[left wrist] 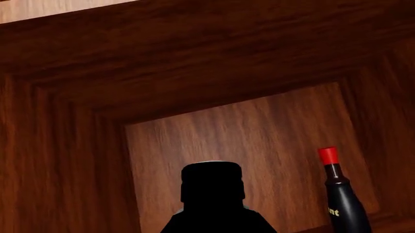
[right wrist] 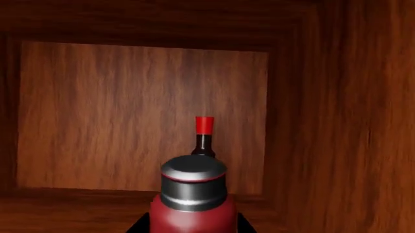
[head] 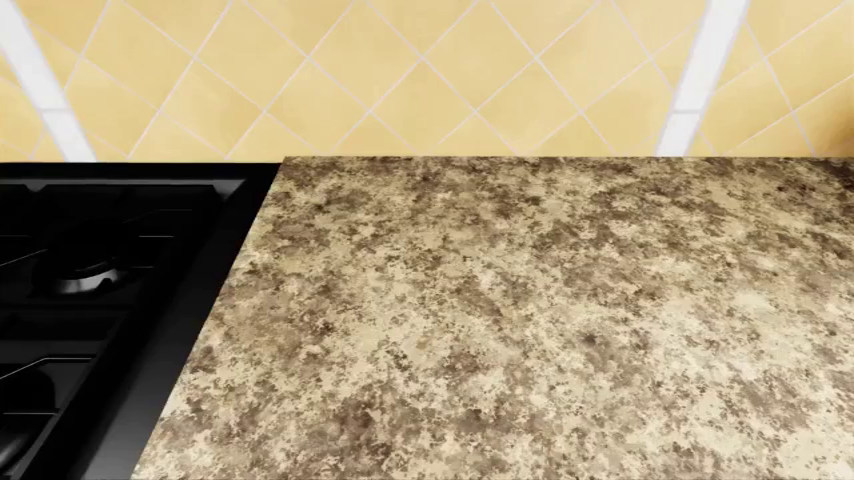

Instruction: Pick and place the shaker into the drawer. Then close the cabinet.

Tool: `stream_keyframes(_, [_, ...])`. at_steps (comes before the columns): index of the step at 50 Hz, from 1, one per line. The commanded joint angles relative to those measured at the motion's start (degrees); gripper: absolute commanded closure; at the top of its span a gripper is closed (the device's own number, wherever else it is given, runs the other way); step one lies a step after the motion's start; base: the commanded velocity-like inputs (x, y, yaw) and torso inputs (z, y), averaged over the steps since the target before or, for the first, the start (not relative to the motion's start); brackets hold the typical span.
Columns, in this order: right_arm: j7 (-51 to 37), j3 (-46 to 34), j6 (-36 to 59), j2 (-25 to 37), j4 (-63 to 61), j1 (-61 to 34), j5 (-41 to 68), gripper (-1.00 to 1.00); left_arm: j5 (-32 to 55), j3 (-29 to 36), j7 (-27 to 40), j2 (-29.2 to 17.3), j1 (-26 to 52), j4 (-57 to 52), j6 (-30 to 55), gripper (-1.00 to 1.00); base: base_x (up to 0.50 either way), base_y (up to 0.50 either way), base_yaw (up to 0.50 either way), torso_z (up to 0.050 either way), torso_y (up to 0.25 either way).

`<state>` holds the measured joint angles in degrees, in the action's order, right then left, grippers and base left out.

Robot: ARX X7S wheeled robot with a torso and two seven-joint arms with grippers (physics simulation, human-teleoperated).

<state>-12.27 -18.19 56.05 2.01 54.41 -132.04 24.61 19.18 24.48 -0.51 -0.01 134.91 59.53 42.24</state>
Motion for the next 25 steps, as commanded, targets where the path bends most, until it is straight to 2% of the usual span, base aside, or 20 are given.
stream_keyframes(1, [1.2,-1.2,-8.0,1.4,-6.8,0.0,-0.8,1.00,0.3,0.0,-0.9,0.0,0.1,-0.8,-4.4,1.00,0.00,0.00,0.00,0.000,0.000])
stream_keyframes(10, [-0.8,-0.5,-16.5,1.4,-7.4,-2.2,-2.9,1.00,-2.9,0.3,-2.2,0.0,0.1,-0.8,-8.4,1.00,0.00,0.00,0.00,0.000,0.000])
stream_keyframes(25, [-1.6,0.2,-17.0,0.8,-8.1,-2.0,-4.3,1.00,-4.9,-1.0,-3.0,0.0,0.1,-1.2,-8.3,1.00,0.00,0.00,0.00,0.000,0.000])
